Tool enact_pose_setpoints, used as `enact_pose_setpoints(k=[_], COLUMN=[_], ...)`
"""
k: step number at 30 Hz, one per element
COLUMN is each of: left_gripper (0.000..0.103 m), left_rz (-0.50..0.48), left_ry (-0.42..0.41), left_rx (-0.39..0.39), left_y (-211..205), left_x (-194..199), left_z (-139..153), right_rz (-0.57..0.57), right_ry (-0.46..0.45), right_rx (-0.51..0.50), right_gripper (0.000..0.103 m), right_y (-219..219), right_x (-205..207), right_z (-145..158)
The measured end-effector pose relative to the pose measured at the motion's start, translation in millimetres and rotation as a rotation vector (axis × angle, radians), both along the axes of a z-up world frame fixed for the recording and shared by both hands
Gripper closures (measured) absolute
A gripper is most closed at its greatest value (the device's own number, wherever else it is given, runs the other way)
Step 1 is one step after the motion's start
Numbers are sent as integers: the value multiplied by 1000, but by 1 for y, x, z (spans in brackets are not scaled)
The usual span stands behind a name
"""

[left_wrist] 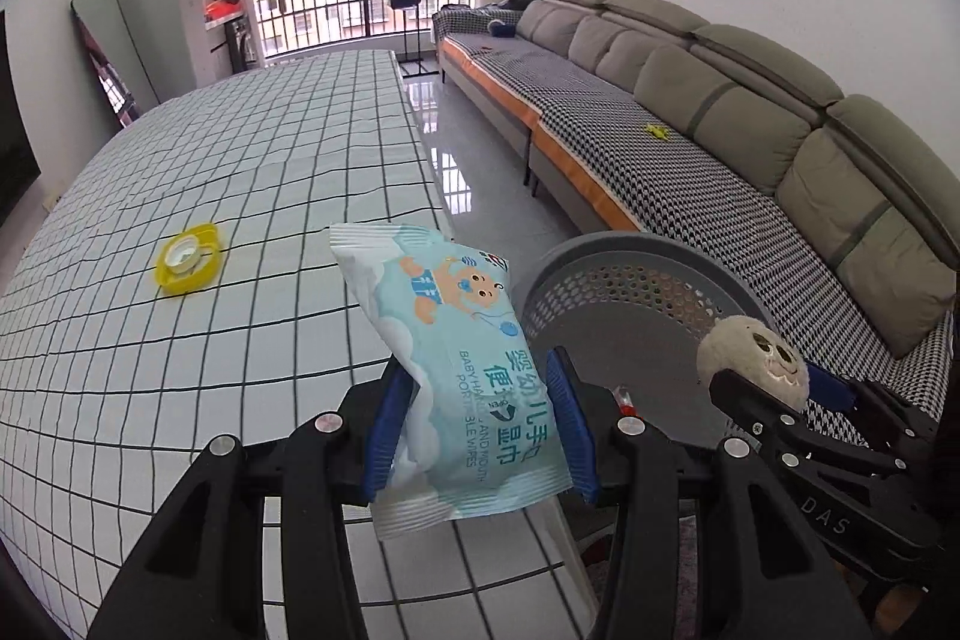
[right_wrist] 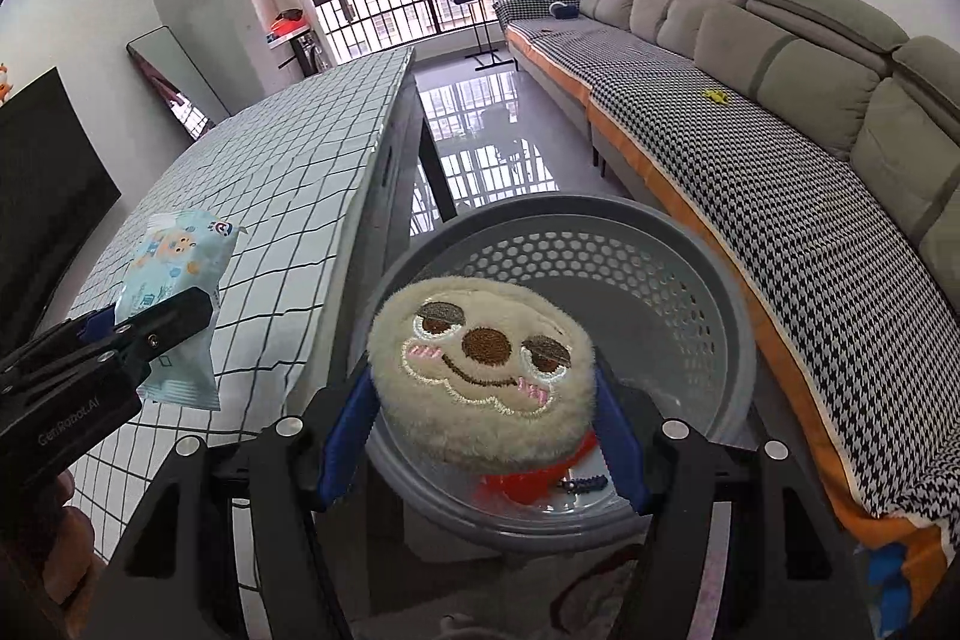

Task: Collect trash
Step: 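Carry plush and wipes packet over the grey basket and open both grippers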

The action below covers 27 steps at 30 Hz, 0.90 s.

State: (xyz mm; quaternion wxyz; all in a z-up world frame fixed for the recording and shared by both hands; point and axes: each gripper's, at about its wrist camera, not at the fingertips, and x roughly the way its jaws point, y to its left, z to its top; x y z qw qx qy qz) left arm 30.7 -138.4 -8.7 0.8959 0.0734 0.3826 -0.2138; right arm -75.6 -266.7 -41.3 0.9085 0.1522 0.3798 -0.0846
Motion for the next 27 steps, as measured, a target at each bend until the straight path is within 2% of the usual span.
enact_pose_setpoints(k=[11,18,27], left_gripper=[58,58,57], left_rz=[-58,-64,-62], left_ry=[49,69,103], left_rx=[39,79,94], left_y=[-53,-70,-78], left_x=[3,11,21], left_z=[-25,-39,-50], right_rz=[-72,-75,-71], right_ry=[46,58,66], right_rx=[24,31,52], right_gripper=[39,39,39], right_y=[-42,-51,-61], right_x=[4,8,22], right_z=[-28,-38,-50])
